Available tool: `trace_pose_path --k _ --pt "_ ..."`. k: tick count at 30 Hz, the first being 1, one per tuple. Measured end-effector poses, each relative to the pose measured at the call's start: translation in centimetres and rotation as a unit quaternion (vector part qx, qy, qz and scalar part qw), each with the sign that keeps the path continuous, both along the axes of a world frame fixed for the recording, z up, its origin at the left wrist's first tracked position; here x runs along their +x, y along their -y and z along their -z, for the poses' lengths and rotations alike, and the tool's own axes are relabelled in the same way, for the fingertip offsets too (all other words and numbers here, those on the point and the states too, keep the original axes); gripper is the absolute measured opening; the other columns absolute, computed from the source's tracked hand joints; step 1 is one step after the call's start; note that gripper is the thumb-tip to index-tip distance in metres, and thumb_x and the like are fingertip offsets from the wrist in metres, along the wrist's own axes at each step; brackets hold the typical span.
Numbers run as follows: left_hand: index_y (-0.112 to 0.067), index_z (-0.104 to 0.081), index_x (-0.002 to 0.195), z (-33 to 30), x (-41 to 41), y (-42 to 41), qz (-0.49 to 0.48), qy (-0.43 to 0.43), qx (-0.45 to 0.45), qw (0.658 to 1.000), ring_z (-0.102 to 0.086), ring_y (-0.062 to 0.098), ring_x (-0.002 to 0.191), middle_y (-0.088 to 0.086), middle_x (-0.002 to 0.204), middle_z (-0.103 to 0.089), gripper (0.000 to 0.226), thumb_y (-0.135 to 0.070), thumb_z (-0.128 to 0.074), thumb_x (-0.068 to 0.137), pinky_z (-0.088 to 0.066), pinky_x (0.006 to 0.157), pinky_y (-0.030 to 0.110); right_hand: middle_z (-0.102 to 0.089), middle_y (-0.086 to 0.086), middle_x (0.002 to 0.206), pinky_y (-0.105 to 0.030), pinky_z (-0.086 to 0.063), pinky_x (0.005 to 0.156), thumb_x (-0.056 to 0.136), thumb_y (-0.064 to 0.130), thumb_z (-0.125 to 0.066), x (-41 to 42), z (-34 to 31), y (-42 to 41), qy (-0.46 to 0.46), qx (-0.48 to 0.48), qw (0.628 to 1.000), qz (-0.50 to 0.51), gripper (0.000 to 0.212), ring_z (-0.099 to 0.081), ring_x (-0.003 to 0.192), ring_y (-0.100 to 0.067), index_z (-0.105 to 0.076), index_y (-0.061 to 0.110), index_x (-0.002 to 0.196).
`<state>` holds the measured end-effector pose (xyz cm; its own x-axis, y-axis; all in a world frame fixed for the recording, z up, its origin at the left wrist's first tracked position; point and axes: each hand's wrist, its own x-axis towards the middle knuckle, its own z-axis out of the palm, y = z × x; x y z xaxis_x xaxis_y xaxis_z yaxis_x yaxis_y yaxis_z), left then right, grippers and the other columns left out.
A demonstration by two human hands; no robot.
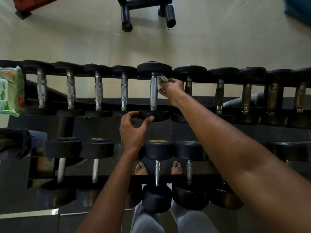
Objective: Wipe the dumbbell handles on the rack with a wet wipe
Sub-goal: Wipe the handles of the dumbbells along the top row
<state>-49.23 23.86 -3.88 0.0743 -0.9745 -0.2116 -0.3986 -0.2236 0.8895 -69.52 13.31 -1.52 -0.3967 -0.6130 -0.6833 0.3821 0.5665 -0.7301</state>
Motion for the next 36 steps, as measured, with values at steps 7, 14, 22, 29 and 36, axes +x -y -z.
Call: trace_pose_path --k 7,14,22,29,36 --pt "-0.025 -0.067 0.117 -0.1 0.3 0.3 0.014 0.006 0.008 1.000 -0.061 0.005 0.104 -0.009 0.117 -0.064 0.055 -0.052 -0.093 0.077 -0.055 0.086 0.023 -0.075 -0.008 0.110 -0.033 -0.065 0.079 0.086 0.021 -0.090 -0.7 -0.4 -3.5 -0.107 0.092 0.973 -0.185 0.039 -0.076 0.096 -0.020 -0.071 0.008 0.117" --pt "-0.032 -0.063 0.116 -0.1 0.4 0.1 0.016 0.015 0.006 1.000 -0.062 0.006 0.106 -0.012 0.117 -0.063 0.055 -0.058 -0.091 0.076 -0.059 0.090 0.035 -0.072 0.005 0.101 -0.024 -0.052 0.074 0.089 0.035 -0.085 -0.4 -1.4 -5.3 -0.266 0.107 0.885 -0.368 0.035 -0.066 0.091 -0.009 -0.077 0.012 0.115" --pt "-0.029 -0.063 0.118 -0.3 0.4 0.3 0.024 0.007 0.013 1.000 -0.062 0.006 0.105 -0.010 0.119 -0.062 0.058 -0.059 -0.091 0.077 -0.054 0.083 0.023 -0.075 0.000 0.091 -0.029 -0.050 0.069 0.100 0.007 -0.066 1.6 -5.9 3.1 -0.574 -0.170 0.627 -0.498 0.019 -0.069 0.080 -0.019 -0.081 0.016 0.108" --pt "-0.026 -0.065 0.119 -0.4 0.1 0.0 0.017 0.009 0.015 1.000 -0.060 0.001 0.098 -0.011 0.118 -0.060 0.061 -0.060 -0.091 0.075 -0.054 0.079 0.021 -0.076 -0.010 0.094 -0.038 -0.059 0.074 0.102 -0.002 -0.053 2.2 -5.5 3.1 -0.663 -0.062 0.465 -0.584 0.030 -0.074 0.088 -0.031 -0.078 0.013 0.113" --pt "-0.028 -0.062 0.114 -0.6 -0.2 0.0 0.018 0.024 0.015 0.999 -0.063 0.008 0.101 -0.011 0.116 -0.060 0.061 -0.064 -0.090 0.073 -0.058 0.082 0.032 -0.074 -0.007 0.113 -0.034 -0.062 0.076 0.100 0.010 -0.070 3.1 -5.5 3.3 -0.533 0.011 0.567 -0.628 0.028 -0.071 0.091 -0.020 -0.074 0.015 0.127"
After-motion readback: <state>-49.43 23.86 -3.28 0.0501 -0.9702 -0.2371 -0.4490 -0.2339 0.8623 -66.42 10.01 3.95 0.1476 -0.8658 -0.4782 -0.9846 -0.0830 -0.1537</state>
